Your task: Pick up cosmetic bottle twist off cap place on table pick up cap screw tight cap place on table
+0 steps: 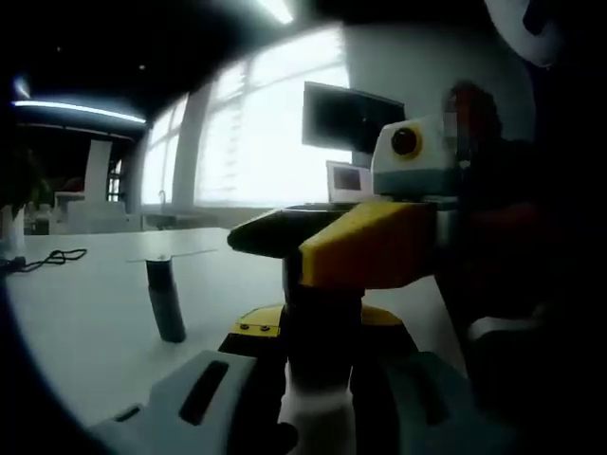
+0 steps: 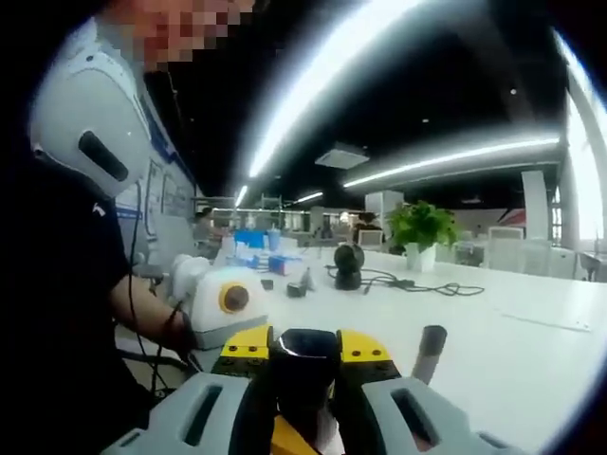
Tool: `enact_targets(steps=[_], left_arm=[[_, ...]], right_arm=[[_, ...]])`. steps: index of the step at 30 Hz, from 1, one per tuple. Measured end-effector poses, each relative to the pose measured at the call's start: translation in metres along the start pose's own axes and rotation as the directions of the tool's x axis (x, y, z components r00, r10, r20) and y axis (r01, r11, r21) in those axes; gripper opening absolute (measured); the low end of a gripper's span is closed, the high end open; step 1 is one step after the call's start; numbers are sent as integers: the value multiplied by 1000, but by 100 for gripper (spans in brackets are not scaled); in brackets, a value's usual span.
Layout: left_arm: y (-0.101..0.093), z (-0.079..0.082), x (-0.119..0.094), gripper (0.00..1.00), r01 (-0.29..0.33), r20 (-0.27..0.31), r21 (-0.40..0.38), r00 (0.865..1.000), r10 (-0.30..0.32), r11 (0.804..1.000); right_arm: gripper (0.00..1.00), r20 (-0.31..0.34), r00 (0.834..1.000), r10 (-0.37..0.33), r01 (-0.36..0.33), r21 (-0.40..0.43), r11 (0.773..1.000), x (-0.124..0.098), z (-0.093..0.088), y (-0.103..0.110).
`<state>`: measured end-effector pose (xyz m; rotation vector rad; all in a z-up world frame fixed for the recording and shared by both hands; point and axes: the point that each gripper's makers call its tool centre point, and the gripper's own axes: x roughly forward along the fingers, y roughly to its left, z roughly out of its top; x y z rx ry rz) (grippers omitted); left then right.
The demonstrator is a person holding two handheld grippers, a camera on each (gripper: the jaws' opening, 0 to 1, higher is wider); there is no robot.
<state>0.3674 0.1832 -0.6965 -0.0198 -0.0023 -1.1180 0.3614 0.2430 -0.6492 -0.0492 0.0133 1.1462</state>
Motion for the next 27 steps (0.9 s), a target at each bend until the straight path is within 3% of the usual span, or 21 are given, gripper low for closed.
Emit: enact_targets(steps=[1,14,20,24,27], left_arm=[[-1,0,0,15,8,0,3,1000,-8,1000],[3,0,0,15,-7,3,-22,1000,8,1000],[4,0,0,15,-8,2,-33,1000,8,999],[4,0,0,15,-6,3,-44,1000,6,999],[5,0,0,15,-9,4,-52,1000,9,999]], right_arm=[[16,-4,999,47,-47,-11,999,0,0,5],[17,8,982,189,-189,27,982,4,1,3],[17,-9,949,315,-315,39,948,4,0,7],[17,-20,915,402,-401,52,915,4,-1,8],[17,-26,877,480,-478,56,876,4,-2,11]])
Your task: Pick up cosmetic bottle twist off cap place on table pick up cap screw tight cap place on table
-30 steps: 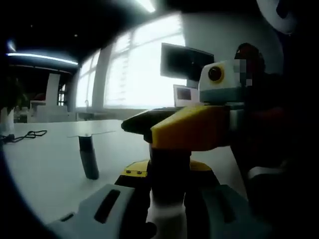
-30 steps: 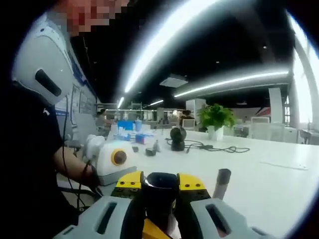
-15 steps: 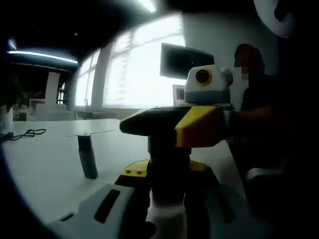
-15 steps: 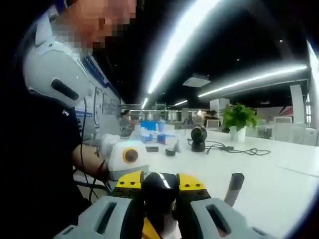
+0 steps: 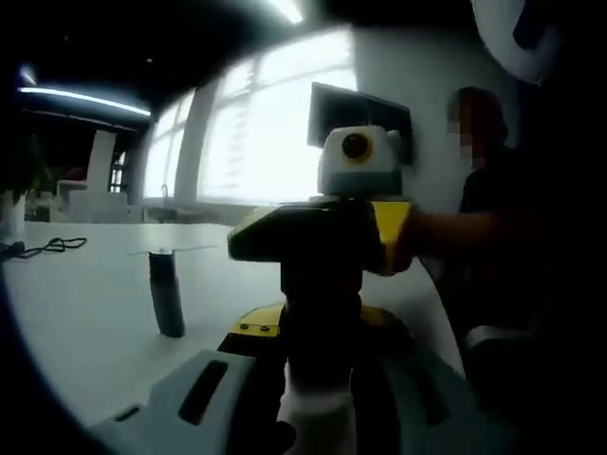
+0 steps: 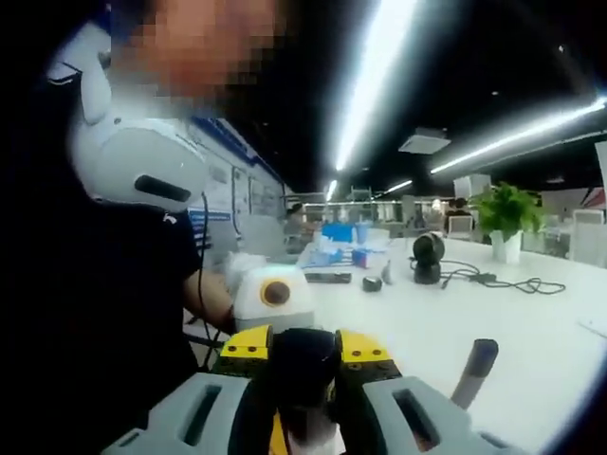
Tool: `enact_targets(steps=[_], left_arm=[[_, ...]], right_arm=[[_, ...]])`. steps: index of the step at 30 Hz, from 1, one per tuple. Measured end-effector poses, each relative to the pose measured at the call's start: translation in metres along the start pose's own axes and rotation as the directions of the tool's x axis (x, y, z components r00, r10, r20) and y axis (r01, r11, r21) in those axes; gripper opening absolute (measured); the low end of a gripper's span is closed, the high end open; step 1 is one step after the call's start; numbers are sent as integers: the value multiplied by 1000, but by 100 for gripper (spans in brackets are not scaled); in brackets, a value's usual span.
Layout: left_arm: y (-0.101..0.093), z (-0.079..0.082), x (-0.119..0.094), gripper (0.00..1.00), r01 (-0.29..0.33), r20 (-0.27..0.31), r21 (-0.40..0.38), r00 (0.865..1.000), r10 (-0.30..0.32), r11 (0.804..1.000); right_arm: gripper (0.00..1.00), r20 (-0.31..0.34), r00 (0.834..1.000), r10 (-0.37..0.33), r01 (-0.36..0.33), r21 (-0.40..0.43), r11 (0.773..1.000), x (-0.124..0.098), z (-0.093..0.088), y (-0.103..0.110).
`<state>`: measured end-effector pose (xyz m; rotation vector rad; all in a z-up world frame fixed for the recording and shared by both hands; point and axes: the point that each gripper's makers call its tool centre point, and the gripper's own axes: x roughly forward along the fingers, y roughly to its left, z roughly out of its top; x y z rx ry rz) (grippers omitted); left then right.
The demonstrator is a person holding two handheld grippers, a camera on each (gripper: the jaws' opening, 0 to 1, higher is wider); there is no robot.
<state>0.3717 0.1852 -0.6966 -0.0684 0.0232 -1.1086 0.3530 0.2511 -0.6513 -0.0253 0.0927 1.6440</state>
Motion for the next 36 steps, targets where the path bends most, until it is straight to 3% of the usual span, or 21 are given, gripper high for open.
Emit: enact_targets(steps=[4,13,22,28,36], left_arm=[[0,0,0,15,0,0,3,1000,0,1000],[0,-1,2,15,16,-13,-4,1000,-16,1000],[-6,-2,4,15,121,-31,1,992,-121,993],[-18,-2,4,15,220,-31,-23,975,-221,975],[-20,-2,3,15,210,-27,-10,977,-210,978]], right_arm=[[17,-10,996,85,-85,-12,996,-1,-1,2],[17,10,980,197,-197,-14,980,-3,-1,4],[17,-2,959,283,-283,-26,959,5,0,16],[17,-1,925,379,-379,-28,925,5,1,28],[17,-4,921,390,-390,-40,920,5,1,32]])
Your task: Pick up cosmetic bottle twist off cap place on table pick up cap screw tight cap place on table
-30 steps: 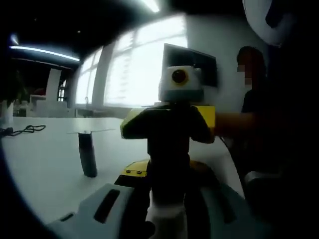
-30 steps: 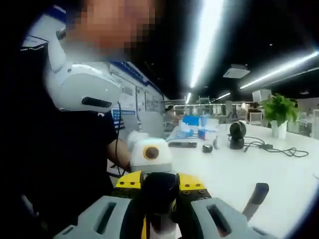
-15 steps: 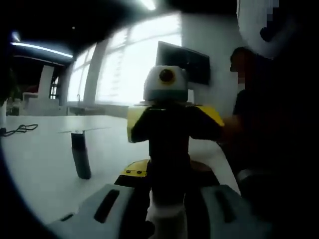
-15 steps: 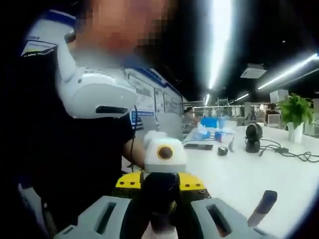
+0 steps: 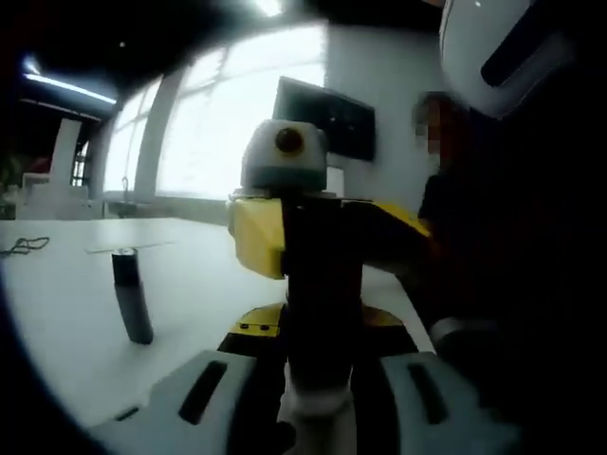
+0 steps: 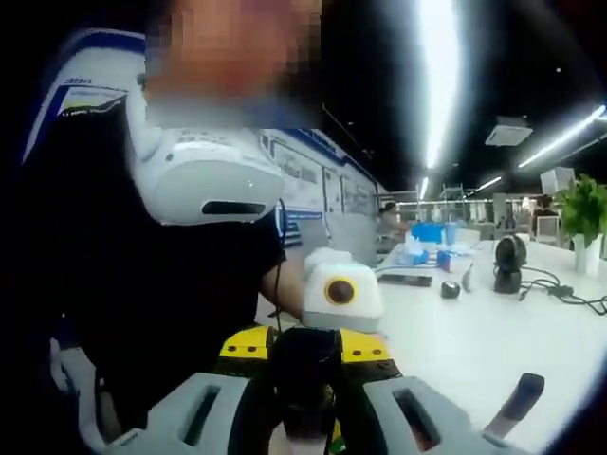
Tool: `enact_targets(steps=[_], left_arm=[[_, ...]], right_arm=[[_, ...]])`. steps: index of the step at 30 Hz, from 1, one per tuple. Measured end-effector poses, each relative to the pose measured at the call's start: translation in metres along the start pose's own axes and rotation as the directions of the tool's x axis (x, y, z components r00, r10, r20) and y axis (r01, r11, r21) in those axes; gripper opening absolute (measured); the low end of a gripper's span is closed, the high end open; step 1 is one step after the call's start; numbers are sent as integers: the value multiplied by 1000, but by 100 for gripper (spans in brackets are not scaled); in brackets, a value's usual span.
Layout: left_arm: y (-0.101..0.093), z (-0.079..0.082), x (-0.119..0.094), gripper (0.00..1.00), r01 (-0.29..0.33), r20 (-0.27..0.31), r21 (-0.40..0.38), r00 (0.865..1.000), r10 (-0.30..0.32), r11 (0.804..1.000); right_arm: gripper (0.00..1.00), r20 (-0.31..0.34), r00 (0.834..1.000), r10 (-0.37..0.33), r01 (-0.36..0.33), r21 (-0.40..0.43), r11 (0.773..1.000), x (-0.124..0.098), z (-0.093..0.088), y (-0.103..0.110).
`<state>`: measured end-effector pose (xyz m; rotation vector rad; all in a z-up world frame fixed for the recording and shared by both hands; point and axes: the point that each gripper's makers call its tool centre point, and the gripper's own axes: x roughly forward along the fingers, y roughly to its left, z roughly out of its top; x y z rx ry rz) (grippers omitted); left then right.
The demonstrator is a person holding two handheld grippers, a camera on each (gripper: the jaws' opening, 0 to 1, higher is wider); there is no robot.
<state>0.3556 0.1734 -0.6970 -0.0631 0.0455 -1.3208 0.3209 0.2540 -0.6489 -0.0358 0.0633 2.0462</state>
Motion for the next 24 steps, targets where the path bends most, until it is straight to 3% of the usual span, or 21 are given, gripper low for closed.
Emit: enact_targets(steps=[6,12,14,16,18,21,22,24], left_arm=[[4,0,-2,15,-40,1,8,999,40,999],[4,0,-1,15,-54,-2,17,999,54,998],[9,0,-2,15,-95,-3,56,995,95,994],[9,0,-1,15,-112,-1,49,994,112,993],[9,0,-2,15,-124,1,49,992,124,991],[12,0,-1,15,-145,-1,45,989,145,988],[13,0,-1,15,-152,-1,44,988,152,987],[15,-1,0,16,-169,-3,41,986,169,985]], right_arm=[[23,-22,994,-103,102,-36,994,-5,-3,-14],[27,37,983,-178,179,-5,984,-9,6,-14],[27,44,974,-223,223,4,975,-9,7,-15],[27,66,949,-308,309,0,951,-13,11,-20],[27,121,909,-398,399,22,917,-19,20,-35],[29,146,874,-464,462,49,886,-41,22,-32],[30,157,854,-496,497,36,867,-46,24,-20],[31,182,815,-551,552,51,833,-50,27,-17]])
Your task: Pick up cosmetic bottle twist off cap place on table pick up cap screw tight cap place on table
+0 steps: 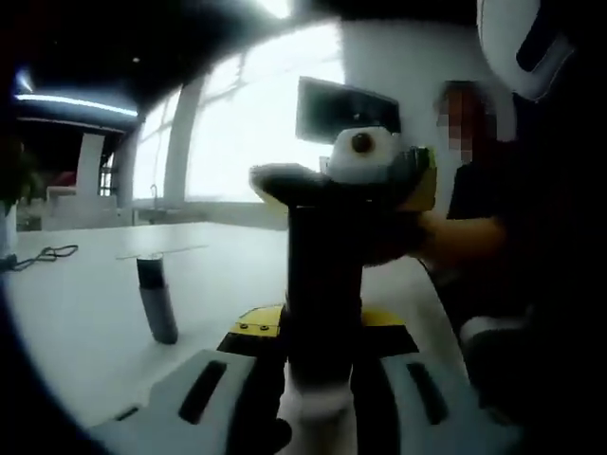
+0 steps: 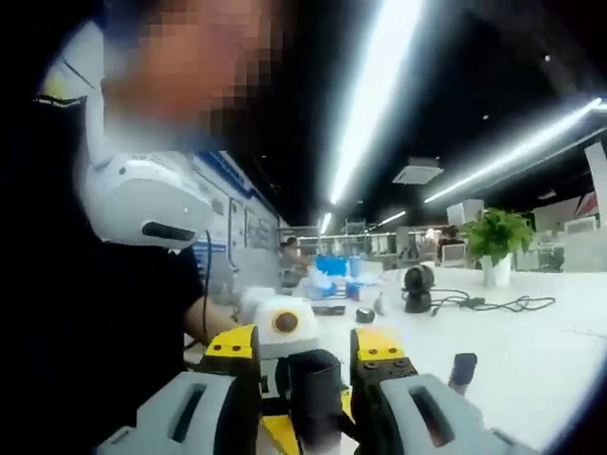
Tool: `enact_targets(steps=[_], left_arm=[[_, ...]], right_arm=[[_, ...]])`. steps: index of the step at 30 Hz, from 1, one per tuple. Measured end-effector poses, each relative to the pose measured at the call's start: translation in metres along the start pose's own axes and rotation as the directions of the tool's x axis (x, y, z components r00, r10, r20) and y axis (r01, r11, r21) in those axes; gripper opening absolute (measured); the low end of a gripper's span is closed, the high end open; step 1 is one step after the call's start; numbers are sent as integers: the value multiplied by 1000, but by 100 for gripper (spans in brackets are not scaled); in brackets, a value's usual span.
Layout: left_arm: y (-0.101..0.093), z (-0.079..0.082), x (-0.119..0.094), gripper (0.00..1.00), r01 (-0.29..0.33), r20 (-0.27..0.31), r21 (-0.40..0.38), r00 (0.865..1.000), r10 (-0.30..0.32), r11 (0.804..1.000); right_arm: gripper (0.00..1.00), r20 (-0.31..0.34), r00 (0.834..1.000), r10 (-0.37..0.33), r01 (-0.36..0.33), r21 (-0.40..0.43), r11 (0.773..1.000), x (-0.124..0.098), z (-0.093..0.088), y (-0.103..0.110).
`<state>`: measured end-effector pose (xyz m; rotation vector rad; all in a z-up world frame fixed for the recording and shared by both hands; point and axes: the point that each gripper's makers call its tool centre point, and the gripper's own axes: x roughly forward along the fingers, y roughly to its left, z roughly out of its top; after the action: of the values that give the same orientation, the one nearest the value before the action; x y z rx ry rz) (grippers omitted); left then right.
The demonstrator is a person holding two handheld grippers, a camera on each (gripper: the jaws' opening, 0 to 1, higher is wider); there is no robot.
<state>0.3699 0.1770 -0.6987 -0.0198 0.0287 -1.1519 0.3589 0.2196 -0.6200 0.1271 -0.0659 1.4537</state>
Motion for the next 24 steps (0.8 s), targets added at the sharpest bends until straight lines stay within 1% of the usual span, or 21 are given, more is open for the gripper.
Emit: enact_targets(steps=[1,2,3,4,5,6,7,8,9,10,12,14,15,16,17,18,20,21,23,24], left_arm=[[2,0,1,16,-19,-2,5,1000,19,1000],[6,0,1,16,-56,-5,14,998,56,998],[7,0,2,16,-77,-7,8,997,77,997],[8,0,3,16,-83,-6,5,996,83,996],[7,0,3,16,-88,-1,6,996,88,996],[8,0,2,16,-92,0,6,996,92,996],[7,0,1,16,-97,5,6,995,97,995],[7,0,1,16,-99,8,6,995,99,995],[7,0,0,16,-103,12,9,995,103,995],[7,1,0,16,-106,14,11,994,106,994],[8,1,-1,16,-112,17,12,994,112,994],[9,1,-1,16,-119,19,13,993,118,993],[10,1,-1,16,-123,19,12,992,123,992],[11,1,-1,16,-134,17,12,991,134,991],[11,1,-1,16,-138,17,11,990,138,990],[11,1,-1,16,-142,16,12,990,142,990],[12,1,-1,16,-143,13,11,990,143,990],[12,1,-1,16,-144,12,10,990,144,990],[12,1,-1,16,-147,12,11,989,147,989],[12,1,-1,16,-150,13,9,989,150,989]], right_arm=[[32,23,999,-47,47,7,999,-2,2,-4],[32,41,995,-93,93,15,996,-5,3,-9],[32,51,989,-139,138,25,990,-7,4,-13],[31,67,979,-192,190,31,981,-9,6,-19],[30,77,971,-226,219,93,971,-9,6,-17],[31,76,972,-224,214,126,969,-7,6,-13],[31,73,974,-212,204,105,973,-7,6,-12],[31,56,976,-211,204,111,973,-6,3,-9],[32,17,977,-211,209,85,974,-5,-2,-9],[33,2,974,-225,225,50,973,-5,-3,-10],[34,-7,971,-240,240,53,969,0,-3,-8],[34,8,956,-292,292,49,955,-1,3,-12],[34,14,952,-306,304,67,950,-1,5,-11],[34,17,944,-330,328,74,942,-1,7,-13],[34,22,938,-345,343,57,937,-2,8,-13],[34,2,932,-363,363,57,930,-3,5,-13],[34,-18,921,-389,389,45,920,-4,1,-12],[34,-30,912,-410,411,37,911,-5,-1,-13],[35,-40,901,-433,434,32,900,-3,-4,-10],[35,-47,887,-460,461,9,887,-4,-5,-12]])
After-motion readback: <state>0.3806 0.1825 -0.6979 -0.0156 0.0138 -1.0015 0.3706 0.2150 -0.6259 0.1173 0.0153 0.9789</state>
